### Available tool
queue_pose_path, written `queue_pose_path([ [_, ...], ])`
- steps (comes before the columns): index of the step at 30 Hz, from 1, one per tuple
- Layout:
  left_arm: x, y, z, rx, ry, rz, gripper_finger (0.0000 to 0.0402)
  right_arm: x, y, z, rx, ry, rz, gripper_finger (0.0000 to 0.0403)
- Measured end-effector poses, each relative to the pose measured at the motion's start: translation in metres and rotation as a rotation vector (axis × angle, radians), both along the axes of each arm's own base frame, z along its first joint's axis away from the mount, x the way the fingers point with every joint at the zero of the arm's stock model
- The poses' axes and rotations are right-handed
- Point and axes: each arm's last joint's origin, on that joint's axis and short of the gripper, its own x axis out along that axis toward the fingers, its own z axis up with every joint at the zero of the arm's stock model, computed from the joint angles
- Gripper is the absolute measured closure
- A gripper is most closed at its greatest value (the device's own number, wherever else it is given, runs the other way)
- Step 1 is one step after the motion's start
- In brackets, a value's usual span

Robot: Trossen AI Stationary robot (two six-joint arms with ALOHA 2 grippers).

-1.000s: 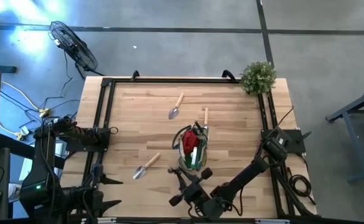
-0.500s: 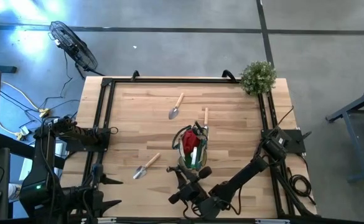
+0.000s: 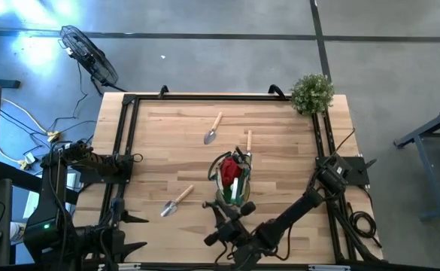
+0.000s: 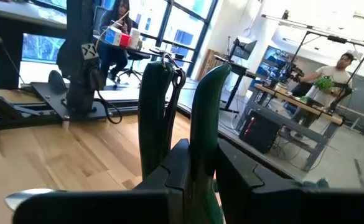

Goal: Pick & Place Garden tools in Gardening bag
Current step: Put the shear scissors into the gardening bag

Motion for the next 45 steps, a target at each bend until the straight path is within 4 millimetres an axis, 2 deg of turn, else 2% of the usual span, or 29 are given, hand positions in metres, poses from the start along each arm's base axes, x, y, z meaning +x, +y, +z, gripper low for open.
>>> queue_pose_path([
  [13, 0.0, 0.0, 0.0, -0.009, -0.001, 0.006, 0.0135, -0.015, 0.011, -0.017, 0.092, -0.11, 0.034, 0.0363],
  [28, 0.0, 0.0, 0.0, -0.019, -0.002, 0.013, 0.0135, -0.051, 0.051, -0.017, 0.099, -0.103, 0.148, 0.0363],
  [37, 0.0, 0.0, 0.0, -0.028, -0.001, 0.017, 0.0135, -0.086, 0.084, -0.017, 0.077, -0.073, 0.247, 0.0363],
  [45, 0.0, 0.0, 0.0, -0.028, -0.002, 0.017, 0.0135, -0.096, 0.092, -0.018, 0.126, -0.117, 0.273, 0.0363],
])
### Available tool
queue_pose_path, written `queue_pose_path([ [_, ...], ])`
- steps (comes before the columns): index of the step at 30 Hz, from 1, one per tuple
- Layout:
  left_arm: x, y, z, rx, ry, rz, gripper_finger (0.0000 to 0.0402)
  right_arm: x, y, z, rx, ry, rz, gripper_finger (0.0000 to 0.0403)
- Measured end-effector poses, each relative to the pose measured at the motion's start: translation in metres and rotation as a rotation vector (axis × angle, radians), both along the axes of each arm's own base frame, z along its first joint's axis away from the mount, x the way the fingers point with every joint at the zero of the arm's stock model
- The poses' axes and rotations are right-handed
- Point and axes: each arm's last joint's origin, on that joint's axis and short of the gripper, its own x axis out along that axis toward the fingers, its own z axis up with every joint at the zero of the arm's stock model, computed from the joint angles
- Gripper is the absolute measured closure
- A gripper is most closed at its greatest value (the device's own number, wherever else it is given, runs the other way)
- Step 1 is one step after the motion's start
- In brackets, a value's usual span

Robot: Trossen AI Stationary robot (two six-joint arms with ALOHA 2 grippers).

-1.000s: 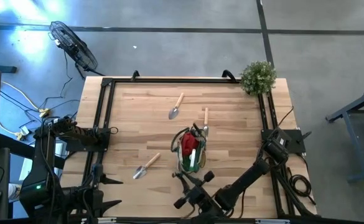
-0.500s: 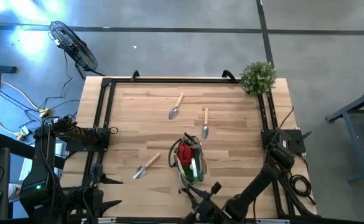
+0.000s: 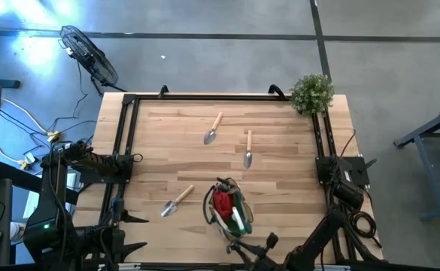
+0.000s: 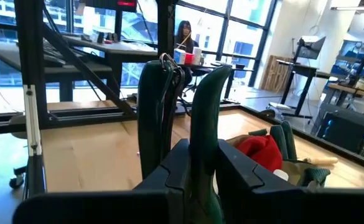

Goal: Pick & Place Garden tools in Gardening bag
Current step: Put the shear scissors into the gardening bag

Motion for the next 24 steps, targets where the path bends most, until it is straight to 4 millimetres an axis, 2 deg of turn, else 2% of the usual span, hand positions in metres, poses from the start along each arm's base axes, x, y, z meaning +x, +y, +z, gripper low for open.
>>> queue_pose_path([
  [12, 0.0, 0.0, 0.0, 0.003, -0.004, 0.001, 0.0135, 0.012, -0.023, -0.015, 0.144, -0.103, -0.048, 0.0364],
  [24, 0.0, 0.0, 0.0, 0.003, -0.004, 0.001, 0.0135, 0.013, -0.026, -0.017, 0.153, -0.111, -0.053, 0.0364],
])
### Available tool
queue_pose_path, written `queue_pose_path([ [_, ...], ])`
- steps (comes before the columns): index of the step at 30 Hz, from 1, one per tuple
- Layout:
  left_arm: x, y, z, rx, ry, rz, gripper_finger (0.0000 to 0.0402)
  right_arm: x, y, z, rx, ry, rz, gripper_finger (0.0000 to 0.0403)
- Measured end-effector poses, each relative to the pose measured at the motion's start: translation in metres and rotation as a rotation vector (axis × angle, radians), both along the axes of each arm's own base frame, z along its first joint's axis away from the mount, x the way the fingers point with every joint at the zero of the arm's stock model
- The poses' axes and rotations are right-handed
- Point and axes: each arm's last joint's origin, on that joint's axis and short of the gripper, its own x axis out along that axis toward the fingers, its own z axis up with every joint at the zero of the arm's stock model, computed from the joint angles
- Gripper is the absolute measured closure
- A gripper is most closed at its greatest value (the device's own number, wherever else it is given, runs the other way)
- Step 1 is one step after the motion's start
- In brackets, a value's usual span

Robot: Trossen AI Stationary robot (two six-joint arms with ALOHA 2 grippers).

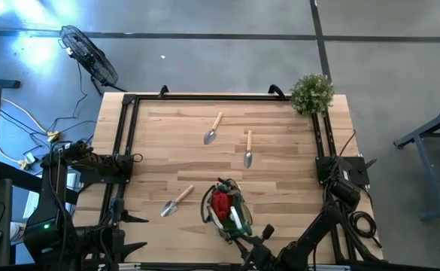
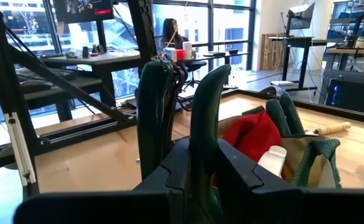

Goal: Pick & Place Garden tools in Gardening bag
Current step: Put the shear scissors into the gardening bag, then put the bottom trowel into the gardening bag

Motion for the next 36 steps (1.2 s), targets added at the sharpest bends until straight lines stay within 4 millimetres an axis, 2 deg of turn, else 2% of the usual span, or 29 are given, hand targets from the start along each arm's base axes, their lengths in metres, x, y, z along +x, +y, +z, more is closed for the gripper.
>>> queue_pose_path([
  [8, 0.0, 0.0, 0.0, 0.004, -0.011, 0.004, 0.0135, 0.002, 0.0, -0.001, 0.038, 0.013, 0.031, 0.035],
  [16, 0.0, 0.0, 0.0, 0.004, -0.018, 0.007, 0.0135, 0.004, -0.001, -0.001, 0.102, -0.01, 0.044, 0.0318],
  [29, 0.0, 0.0, 0.0, 0.004, -0.019, 0.007, 0.0135, 0.018, -0.012, -0.003, 0.218, -0.006, 0.07, 0.0195],
  [36, 0.0, 0.0, 0.0, 0.004, -0.019, 0.008, 0.0135, 0.012, -0.008, 0.001, 0.128, -0.075, -0.011, 0.0201],
])
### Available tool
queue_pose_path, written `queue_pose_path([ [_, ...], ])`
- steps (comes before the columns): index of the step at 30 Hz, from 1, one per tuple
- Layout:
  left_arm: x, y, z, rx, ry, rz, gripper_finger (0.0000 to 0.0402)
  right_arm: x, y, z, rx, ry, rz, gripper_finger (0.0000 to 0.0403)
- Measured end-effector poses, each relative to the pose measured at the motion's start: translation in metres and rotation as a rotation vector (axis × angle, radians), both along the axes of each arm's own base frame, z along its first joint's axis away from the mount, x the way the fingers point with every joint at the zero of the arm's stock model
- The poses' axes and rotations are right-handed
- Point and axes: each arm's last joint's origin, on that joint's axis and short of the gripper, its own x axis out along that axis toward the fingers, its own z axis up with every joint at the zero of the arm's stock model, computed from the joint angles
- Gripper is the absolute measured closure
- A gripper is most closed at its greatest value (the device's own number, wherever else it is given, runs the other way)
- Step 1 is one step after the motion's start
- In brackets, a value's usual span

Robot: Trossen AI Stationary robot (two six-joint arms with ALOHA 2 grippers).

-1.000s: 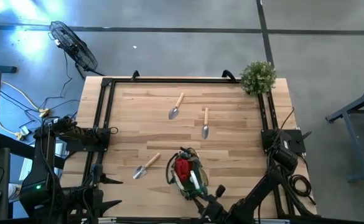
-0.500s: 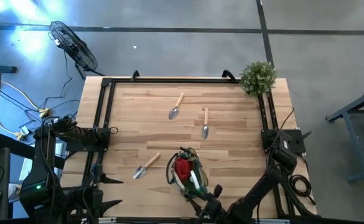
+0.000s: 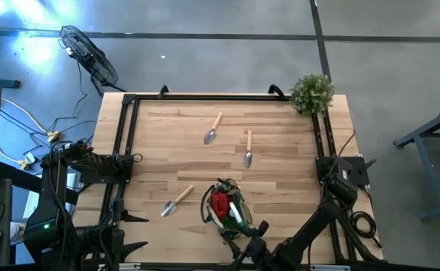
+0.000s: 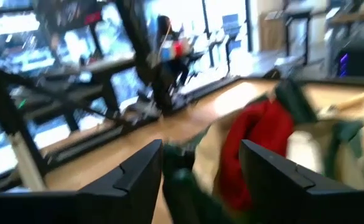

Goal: Pick & Place Garden tools in Gardening bag
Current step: Put the bottom trowel into the gardening bag

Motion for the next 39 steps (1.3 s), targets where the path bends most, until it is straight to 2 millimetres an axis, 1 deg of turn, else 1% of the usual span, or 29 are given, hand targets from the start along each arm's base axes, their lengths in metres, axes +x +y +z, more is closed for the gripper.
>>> queue_pose_path([
  [3, 0.0, 0.0, 0.0, 0.001, 0.0, 0.0, 0.0135, -0.007, 0.006, 0.01, -0.04, 0.008, 0.0, 0.021],
  [6, 0.0, 0.0, 0.0, 0.001, 0.0, 0.0, 0.0135, -0.012, 0.011, 0.03, -0.029, -0.004, 0.013, 0.0218],
  [8, 0.0, 0.0, 0.0, 0.001, 0.002, -0.001, 0.0135, -0.013, 0.013, 0.039, -0.039, 0.001, 0.014, 0.022],
  [11, 0.0, 0.0, -0.001, -0.007, 0.022, -0.007, 0.0135, -0.011, 0.016, 0.052, -0.065, 0.023, 0.016, 0.0221],
  [14, 0.0, -0.003, -0.004, -0.011, 0.069, -0.025, 0.0135, -0.007, 0.014, 0.074, -0.066, 0.024, 0.017, 0.0222],
  [16, 0.0, -0.005, -0.006, 0.001, 0.093, -0.04, 0.0135, -0.003, 0.011, 0.087, -0.062, 0.015, 0.049, 0.0222],
  [19, 0.001, -0.008, -0.011, 0.027, 0.101, -0.047, 0.0135, 0.004, 0.007, 0.098, -0.073, -0.021, 0.149, 0.0222],
  [23, 0.003, -0.013, -0.031, 0.092, 0.144, -0.049, 0.0135, 0.009, 0.006, 0.104, -0.096, -0.07, 0.283, 0.0222],
  [28, 0.0, -0.015, -0.068, 0.161, 0.309, -0.055, 0.0135, 0.01, 0.009, 0.104, -0.114, -0.09, 0.371, 0.0222],
  [31, -0.001, -0.016, -0.092, 0.171, 0.374, -0.027, 0.0135, 0.009, 0.01, 0.104, -0.117, -0.09, 0.377, 0.0222],
  [34, -0.001, -0.014, -0.111, 0.204, 0.388, -0.003, 0.0135, 0.007, 0.01, 0.107, -0.127, -0.084, 0.373, 0.0222],
  [36, -0.002, -0.011, -0.122, 0.243, 0.384, 0.016, 0.0135, 0.003, 0.01, 0.113, -0.13, -0.083, 0.364, 0.0222],
  [39, 0.0, -0.007, -0.133, 0.25, 0.357, 0.078, 0.0135, -0.008, 0.01, 0.127, -0.129, -0.076, 0.324, 0.0222],
])
